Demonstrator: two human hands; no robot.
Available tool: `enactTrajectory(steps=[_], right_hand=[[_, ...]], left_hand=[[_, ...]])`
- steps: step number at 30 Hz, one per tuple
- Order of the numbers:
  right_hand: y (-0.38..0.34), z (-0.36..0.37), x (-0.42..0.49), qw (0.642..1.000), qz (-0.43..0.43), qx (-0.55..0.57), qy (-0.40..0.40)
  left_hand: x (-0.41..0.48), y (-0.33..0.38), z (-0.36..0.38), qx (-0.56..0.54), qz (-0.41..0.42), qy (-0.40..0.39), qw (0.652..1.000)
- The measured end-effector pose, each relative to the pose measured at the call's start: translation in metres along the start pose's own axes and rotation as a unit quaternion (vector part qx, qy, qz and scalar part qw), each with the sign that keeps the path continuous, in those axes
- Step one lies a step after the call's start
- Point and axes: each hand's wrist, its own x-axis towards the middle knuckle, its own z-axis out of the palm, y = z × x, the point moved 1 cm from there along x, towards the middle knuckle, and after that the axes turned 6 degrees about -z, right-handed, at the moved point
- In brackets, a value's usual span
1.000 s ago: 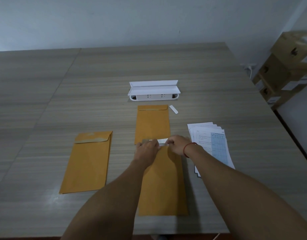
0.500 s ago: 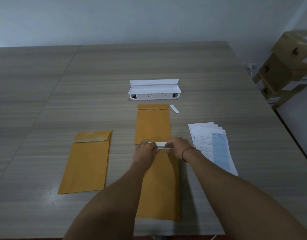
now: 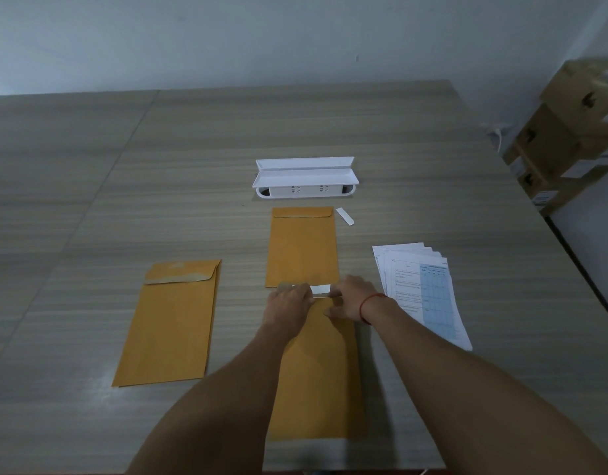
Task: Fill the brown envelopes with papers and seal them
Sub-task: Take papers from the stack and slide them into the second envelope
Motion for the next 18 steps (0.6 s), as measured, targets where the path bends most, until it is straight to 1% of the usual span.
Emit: enactTrajectory(steps=[7,11,18], right_hand=[[0.005,0.016,-0.001,0.999,-0.010,0.017,0.035],[0.004,0.020,-0.002,0.998,-0.006,0.026,0.063],[0.006,0.020,0.000,0.996,0.000,0.044,0.074]], left_hand=[[0.001,-0.002,0.008,-0.006,-0.006,0.005,1.000],[0.000,-0.004,0.012,0.014,-0.008,-0.001,1.000],[0.001,-0.003,0.016,0.032,0.019,0.010,0.999]])
